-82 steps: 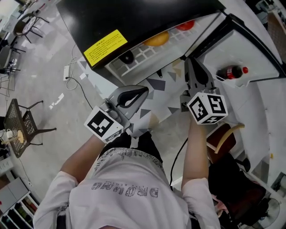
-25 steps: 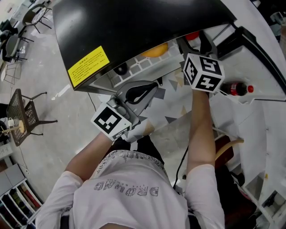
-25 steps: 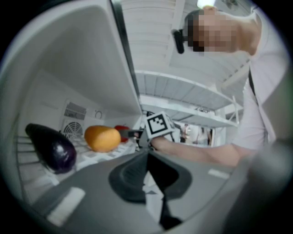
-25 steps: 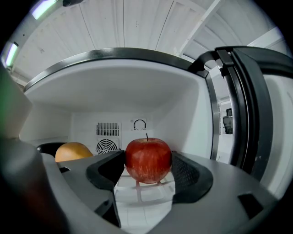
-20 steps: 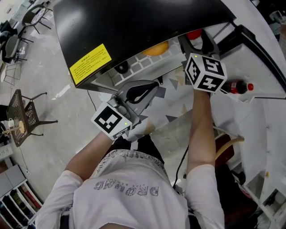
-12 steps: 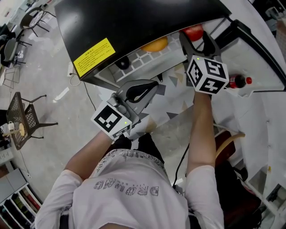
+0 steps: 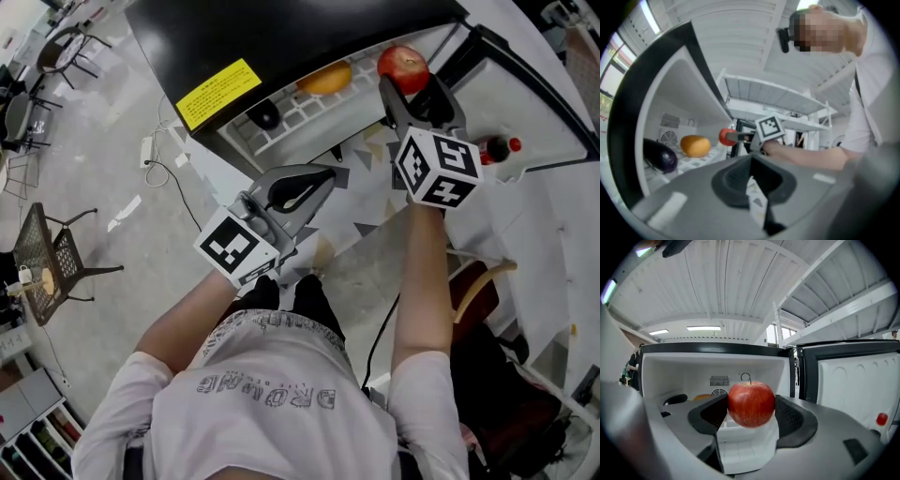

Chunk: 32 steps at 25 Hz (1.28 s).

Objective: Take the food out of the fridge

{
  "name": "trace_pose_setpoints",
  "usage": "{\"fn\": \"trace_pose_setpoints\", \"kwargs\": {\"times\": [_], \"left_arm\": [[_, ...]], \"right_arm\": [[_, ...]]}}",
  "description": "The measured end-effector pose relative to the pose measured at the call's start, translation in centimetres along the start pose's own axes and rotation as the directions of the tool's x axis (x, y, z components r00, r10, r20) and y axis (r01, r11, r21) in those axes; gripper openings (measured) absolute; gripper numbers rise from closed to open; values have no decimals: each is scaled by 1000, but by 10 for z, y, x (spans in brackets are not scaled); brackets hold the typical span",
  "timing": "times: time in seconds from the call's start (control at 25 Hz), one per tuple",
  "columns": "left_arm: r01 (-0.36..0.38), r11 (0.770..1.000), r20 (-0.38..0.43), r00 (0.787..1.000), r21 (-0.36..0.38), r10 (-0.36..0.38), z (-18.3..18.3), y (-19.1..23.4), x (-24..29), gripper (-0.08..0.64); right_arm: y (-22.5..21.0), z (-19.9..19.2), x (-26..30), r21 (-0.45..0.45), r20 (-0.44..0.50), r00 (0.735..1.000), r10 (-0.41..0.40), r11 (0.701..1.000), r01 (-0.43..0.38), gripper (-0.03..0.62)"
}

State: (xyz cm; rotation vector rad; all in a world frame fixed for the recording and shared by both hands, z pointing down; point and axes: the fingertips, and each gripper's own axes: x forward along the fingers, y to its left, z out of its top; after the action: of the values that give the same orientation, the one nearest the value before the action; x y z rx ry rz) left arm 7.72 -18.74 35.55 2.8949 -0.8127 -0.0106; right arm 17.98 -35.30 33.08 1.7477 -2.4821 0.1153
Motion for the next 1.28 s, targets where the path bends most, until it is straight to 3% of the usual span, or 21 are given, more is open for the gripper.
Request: {"fn": "trace_pose_setpoints", "kwargs": {"times": [1.28], "left_arm": [[134,991,20,991,29,-135,16,-20,-68,8]], "right_arm": [[78,5,-122,-13,2,997,-83,996,83,296]]}}
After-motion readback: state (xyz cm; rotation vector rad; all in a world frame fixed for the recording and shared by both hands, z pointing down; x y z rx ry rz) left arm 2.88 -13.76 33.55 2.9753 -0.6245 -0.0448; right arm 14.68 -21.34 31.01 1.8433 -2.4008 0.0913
